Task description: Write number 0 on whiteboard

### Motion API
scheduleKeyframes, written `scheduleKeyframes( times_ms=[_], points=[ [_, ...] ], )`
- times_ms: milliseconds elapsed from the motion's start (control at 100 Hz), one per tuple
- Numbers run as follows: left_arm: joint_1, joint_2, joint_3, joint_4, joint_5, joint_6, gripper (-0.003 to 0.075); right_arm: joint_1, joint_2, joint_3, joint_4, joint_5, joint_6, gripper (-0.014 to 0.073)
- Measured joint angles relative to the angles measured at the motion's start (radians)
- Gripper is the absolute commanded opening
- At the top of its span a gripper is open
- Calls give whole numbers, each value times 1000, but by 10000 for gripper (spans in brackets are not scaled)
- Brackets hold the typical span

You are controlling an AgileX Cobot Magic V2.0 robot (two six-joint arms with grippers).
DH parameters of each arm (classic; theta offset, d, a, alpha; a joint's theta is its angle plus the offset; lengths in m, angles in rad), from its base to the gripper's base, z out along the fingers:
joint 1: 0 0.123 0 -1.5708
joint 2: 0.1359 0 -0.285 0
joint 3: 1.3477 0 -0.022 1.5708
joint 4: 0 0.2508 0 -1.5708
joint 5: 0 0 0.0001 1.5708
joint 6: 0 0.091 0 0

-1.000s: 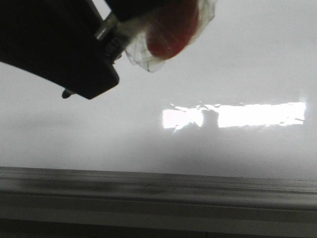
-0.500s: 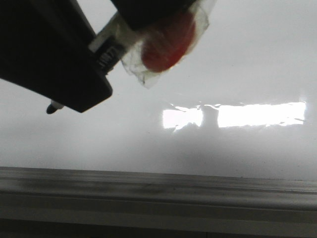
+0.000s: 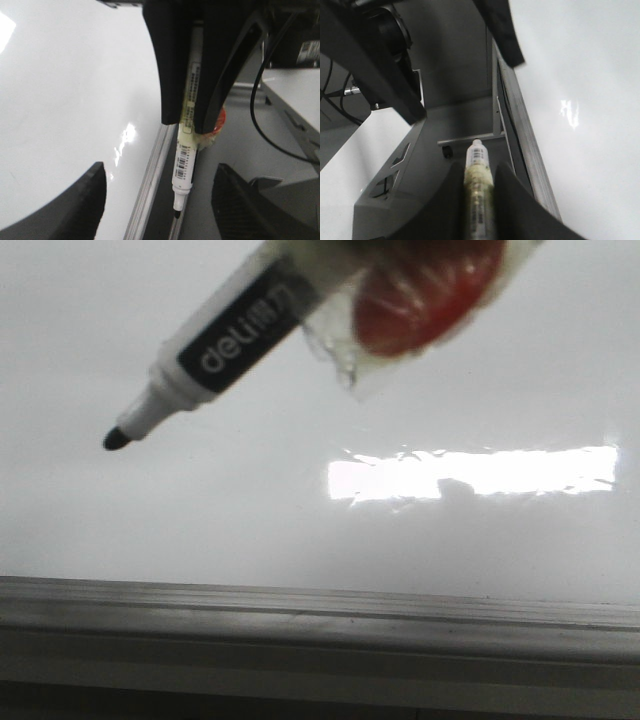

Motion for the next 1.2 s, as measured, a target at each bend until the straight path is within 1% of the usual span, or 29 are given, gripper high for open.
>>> scheduleKeyframes(
  times_ms=[30,110,200,290,390,490,560,630,680,770,820,890,1060,1200],
  points=[
    [0,-26,0,0,-6,-23,318,0,-16,17,0,-16,12,-65],
    [2,-90,15,34,-28,-127,211,0,-69,67,-8,-56,43,-65],
    [13,-171,52,134,-35,-329,106,0,-140,127,-12,-109,74,-64],
    [25,-257,107,246,-33,-533,44,0,-214,186,-13,-176,101,-51],
    [27,-348,198,396,-31,-734,17,0,-302,245,-13,-256,109,-41],
    [27,-435,283,552,-27,-991,10,-9,-347,294,-13,-342,113,-41],
    [27,-495,337,662,-17,-1153,10,-35,-355,318,-20,-382,115,-41],
    [27,-547,380,751,8,-1279,10,-75,-355,333,-42,-412,115,-41],
    [27,-577,403,795,32,-1344,10,-115,-347,337,-52,-434,115,-41],
    [27,-616,424,848,59,-1404,10,-178,-322,337,-57,-473,117,-41],
    [27,-628,429,871,61,-1417,10,-215,-308,337,-58,-490,117,-41],
    [27,-637,433,900,47,-1426,10,-240,-287,337,-58,-503,120,-41],
    [27,-638,434,943,-8,-1429,10,-245,-244,337,-58,-509,120,-41],
    [27,-638,438,954,-26,-1429,10,-243,-215,298,-59,-510,118,-41]
  ],
)
